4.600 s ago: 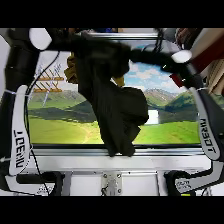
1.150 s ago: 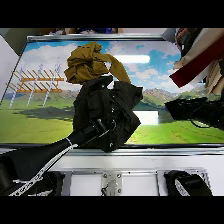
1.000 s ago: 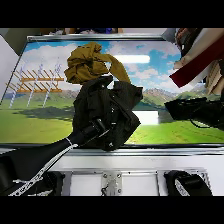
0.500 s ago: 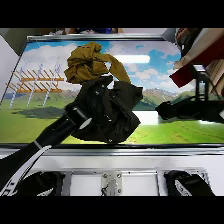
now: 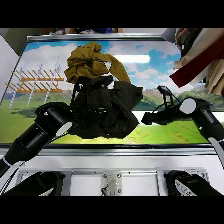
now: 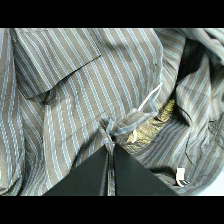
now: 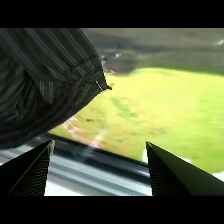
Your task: Fold the clothes and pants, and hang the long-sleeved shirts on hangers.
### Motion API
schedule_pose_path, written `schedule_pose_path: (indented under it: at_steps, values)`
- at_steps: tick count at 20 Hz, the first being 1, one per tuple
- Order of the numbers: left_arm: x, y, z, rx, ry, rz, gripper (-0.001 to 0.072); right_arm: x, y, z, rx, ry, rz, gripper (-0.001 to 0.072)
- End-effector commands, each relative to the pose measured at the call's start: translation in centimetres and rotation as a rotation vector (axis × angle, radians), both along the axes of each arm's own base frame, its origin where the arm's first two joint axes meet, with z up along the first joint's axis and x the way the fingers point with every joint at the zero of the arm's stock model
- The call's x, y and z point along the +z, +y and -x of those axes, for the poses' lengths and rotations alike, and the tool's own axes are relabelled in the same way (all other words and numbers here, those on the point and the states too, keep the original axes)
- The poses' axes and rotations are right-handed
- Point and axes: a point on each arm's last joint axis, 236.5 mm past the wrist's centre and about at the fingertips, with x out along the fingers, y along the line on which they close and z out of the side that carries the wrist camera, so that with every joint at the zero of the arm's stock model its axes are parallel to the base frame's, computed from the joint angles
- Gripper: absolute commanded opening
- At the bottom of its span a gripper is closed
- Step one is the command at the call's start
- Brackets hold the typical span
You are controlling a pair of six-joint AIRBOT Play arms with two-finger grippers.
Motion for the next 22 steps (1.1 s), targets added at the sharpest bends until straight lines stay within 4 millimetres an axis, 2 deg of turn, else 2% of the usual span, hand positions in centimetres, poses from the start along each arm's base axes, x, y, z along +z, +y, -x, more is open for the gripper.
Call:
schedule_pose_path:
  at_steps: [1,3,6,8,11,13,14,15,16,17,18,19,20,21,22]
  values:
    - [0.4,0.1,0.0,0.001,-0.008,0.007,0.0018,-4.4,1.0,-0.4,-0.261,0.067,-0.188,0.0633]
    - [0.4,0.2,0.1,0.002,-0.003,0.004,0.0018,-6.0,1.8,-1.0,-0.330,0.083,-0.256,0.0632]
    - [0.1,0.4,0.4,0.006,0.009,-0.008,0.0018,-5.8,4.6,-2.9,-0.335,0.071,-0.424,0.0631]
    - [0.1,0.4,0.4,0.006,0.009,-0.008,0.0018,-5.7,5.6,-4.3,-0.351,0.047,-0.508,0.0630]
    - [0.1,0.4,0.4,0.006,0.009,-0.008,0.0018,-7.0,6.4,-4.0,-0.329,0.063,-0.510,0.0580]
    - [0.1,0.4,0.4,0.006,0.009,-0.008,0.0018,-7.3,7.1,-3.5,-0.300,0.068,-0.502,0.0575]
    - [0.1,0.4,0.4,0.006,0.010,-0.007,0.0018,-7.2,7.5,-3.4,-0.263,0.047,-0.493,0.0413]
    - [0.2,0.4,0.4,0.006,0.009,-0.007,0.0018,-7.1,7.9,-3.3,-0.220,0.019,-0.485,0.0171]
    - [0.2,0.4,0.3,0.006,0.006,-0.007,0.0018,-6.8,7.9,-3.4,-0.202,0.005,-0.485,0.0035]
    - [0.7,0.6,0.1,0.012,-0.003,-0.003,0.0018,-6.0,7.8,-3.8,-0.190,-0.017,-0.490,0.0023]
    - [2.0,0.8,-0.5,0.027,-0.026,0.018,0.0018,-4.1,7.5,-4.5,-0.160,-0.062,-0.497,0.0023]
    - [4.6,1.1,-1.4,0.041,-0.077,0.054,0.0018,-1.4,6.9,-5.5,-0.127,-0.115,-0.492,0.0022]
    - [7.9,1.5,-2.2,0.057,-0.143,0.102,0.0018,2.3,5.9,-6.4,-0.085,-0.186,-0.458,0.0021]
    - [12.2,1.9,-2.8,0.075,-0.221,0.167,0.0018,6.6,4.6,-7.1,-0.046,-0.266,-0.401,0.0021]
    - [17.2,2.1,-2.8,0.083,-0.306,0.244,0.0018,12.1,3.0,-7.4,-0.009,-0.369,-0.320,0.0022]
